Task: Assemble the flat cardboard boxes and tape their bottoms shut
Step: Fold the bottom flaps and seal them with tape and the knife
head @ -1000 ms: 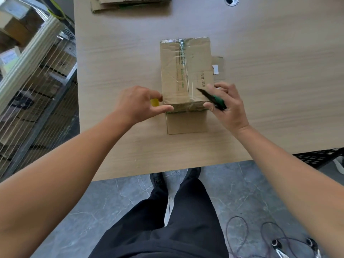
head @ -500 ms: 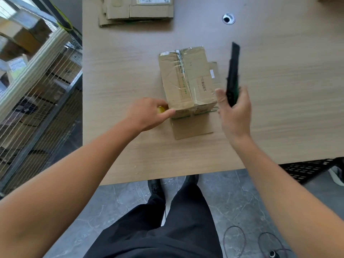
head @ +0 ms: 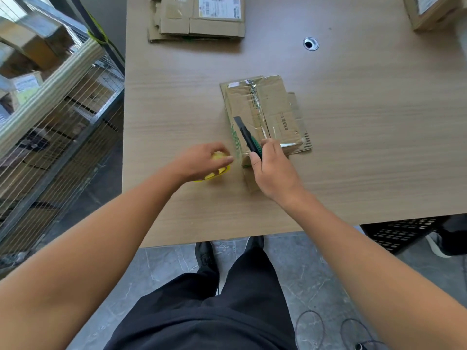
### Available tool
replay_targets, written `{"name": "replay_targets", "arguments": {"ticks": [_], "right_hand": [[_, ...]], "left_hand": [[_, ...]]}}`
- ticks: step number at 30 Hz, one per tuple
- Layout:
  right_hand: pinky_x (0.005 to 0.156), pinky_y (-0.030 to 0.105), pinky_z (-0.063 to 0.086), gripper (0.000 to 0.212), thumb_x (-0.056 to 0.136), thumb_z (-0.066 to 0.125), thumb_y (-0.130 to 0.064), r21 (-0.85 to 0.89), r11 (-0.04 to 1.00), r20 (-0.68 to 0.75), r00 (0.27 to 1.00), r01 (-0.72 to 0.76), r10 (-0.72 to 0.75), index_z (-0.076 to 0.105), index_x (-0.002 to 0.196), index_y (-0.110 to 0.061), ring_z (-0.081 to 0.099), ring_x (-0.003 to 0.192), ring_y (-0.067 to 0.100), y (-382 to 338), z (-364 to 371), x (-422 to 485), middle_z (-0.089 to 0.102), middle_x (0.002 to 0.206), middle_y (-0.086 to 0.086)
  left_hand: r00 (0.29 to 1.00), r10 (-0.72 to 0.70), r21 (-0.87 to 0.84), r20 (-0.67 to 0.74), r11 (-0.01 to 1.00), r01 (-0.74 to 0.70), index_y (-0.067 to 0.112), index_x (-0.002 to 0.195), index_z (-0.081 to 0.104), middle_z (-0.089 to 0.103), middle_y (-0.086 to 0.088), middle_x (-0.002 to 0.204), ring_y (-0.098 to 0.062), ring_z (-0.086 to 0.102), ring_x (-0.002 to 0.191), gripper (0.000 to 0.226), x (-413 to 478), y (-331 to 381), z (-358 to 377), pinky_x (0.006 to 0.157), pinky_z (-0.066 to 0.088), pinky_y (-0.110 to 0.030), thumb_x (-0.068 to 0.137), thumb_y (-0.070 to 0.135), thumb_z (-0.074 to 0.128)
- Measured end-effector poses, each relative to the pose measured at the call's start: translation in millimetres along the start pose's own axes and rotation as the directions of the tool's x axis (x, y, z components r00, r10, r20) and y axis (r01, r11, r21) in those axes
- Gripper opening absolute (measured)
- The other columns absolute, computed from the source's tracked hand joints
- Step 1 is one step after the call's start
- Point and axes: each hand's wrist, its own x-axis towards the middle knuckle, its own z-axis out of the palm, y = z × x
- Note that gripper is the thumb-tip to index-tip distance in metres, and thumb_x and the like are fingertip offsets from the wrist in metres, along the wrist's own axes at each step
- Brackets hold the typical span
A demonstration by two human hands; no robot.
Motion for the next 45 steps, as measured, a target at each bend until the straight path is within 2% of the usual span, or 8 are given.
{"name": "replay_targets", "arguments": {"ticks": [7, 11, 14, 17, 33, 37, 43, 45], "right_hand": [[0.121, 0.033, 0.02, 0.044, 0.107, 0.043, -0.033, 0.061, 0.992, 0.191, 0.977, -0.107, 0.094, 0.056, 0.121, 0.007, 0.019, 0.154, 0.025, -8, -5, -2, 0.024, 0.163, 0.015], [0.122, 0.03, 0.011, 0.05, 0.107, 0.042, -0.029, 0.029, 0.991, 0.262, 0.958, -0.129, 0.117, 0.049, 0.139, 0.008, 0.007, 0.157, 0.024, -12, -17, 4, 0.021, 0.167, 0.014], [0.123, 0.033, 0.01, 0.038, 0.107, 0.041, -0.03, -0.053, 0.99, 0.358, 0.923, -0.128, 0.139, 0.062, 0.102, 0.001, 0.0, 0.157, 0.024, -13, -18, 4, 0.01, 0.169, 0.013], [0.123, 0.035, 0.011, 0.043, 0.106, 0.039, -0.031, -0.076, 0.987, 0.35, 0.923, -0.142, 0.16, 0.063, 0.105, 0.005, 0.0, 0.157, 0.024, -17, -18, 3, 0.009, 0.169, 0.013], [0.125, 0.048, 0.013, 0.051, 0.106, 0.039, -0.033, -0.44, 0.897, 0.442, 0.879, 0.039, 0.179, 0.063, 0.119, 0.01, 0.0, 0.155, 0.041, -24, -9, 15, -0.002, 0.168, 0.023], [0.117, 0.063, 0.026, 0.042, 0.103, 0.047, -0.036, -0.49, 0.869, 0.516, 0.826, 0.067, 0.227, 0.054, 0.072, -0.008, -0.028, 0.149, 0.042, -15, -4, 5, -0.032, 0.163, 0.017], [0.126, 0.038, 0.009, 0.029, 0.103, 0.05, -0.037, -0.036, 0.998, 0.328, 0.944, 0.044, -0.03, 0.059, 0.083, -0.018, -0.007, 0.157, 0.022, 13, -12, -3, 0.004, 0.17, 0.01], [0.124, 0.03, 0.017, 0.037, 0.105, 0.049, -0.037, 0.198, 0.98, 0.169, 0.985, -0.017, -0.017, 0.062, 0.129, -0.012, 0.013, 0.155, 0.013, 22, -9, -7, 0.026, 0.166, 0.006]], "left_hand": [[1.0, 0.005, -0.157, 0.002, 0.988, -0.005, 0.034, 0.101, 0.067, 0.068, 0.005, 0.109, -0.022, 0.064, 0.076, 0.016, -3, -7, -7, 0.056, 0.054, -0.031, 0.093, 0.047, 0.064], [0.997, 0.005, -0.215, -0.075, 0.976, -0.021, 0.027, 0.088, 0.069, 0.071, 0.002, 0.098, -0.027, 0.068, 0.065, 0.01, -3, -3, -8, 0.062, 0.06, -0.039, 0.088, 0.037, 0.072], [0.988, -0.021, -0.135, -0.152, 0.991, 0.001, 0.026, 0.088, 0.07, 0.072, 0.003, 0.106, -0.017, 0.067, 0.074, 0.01, -1, 0, -4, 0.076, 0.056, -0.035, 0.087, 0.035, 0.072], [0.977, -0.07, -0.047, -0.203, 0.997, 0.062, 0.029, 0.09, 0.071, 0.072, 0.007, 0.108, -0.017, 0.065, 0.102, 0.012, 0, 3, -2, 0.091, 0.053, -0.039, 0.084, 0.039, 0.071], [0.938, 0.068, 0.227, -0.341, 0.974, 0.012, 0.031, 0.094, 0.07, 0.058, 0.004, 0.1, -0.023, 0.06, 0.096, 0.014, -9, 14, 13, 0.071, 0.038, -0.032, 0.091, 0.042, 0.062], [0.899, 0.116, 0.245, -0.423, 0.969, -0.01, 0.033, 0.09, 0.067, 0.058, 0.004, 0.101, -0.024, 0.06, 0.092, 0.011, -11, 16, -2, 0.071, 0.037, -0.033, 0.091, 0.043, 0.063], [0.896, 0.234, 0.3, -0.377, 0.946, -0.121, 0.028, 0.093, 0.066, 0.058, 0.01, 0.124, -0.018, 0.061, 0.101, 0.021, 0, -5, -35, 0.079, 0.043, -0.034, 0.089, 0.049, 0.068], [0.892, 0.343, 0.335, -0.295, 0.911, -0.239, 0.025, 0.093, 0.067, 0.055, 0.014, 0.139, -0.019, 0.063, 0.106, 0.024, 8, -7, -41, 0.084, 0.046, -0.035, 0.086, 0.048, 0.073]]}}
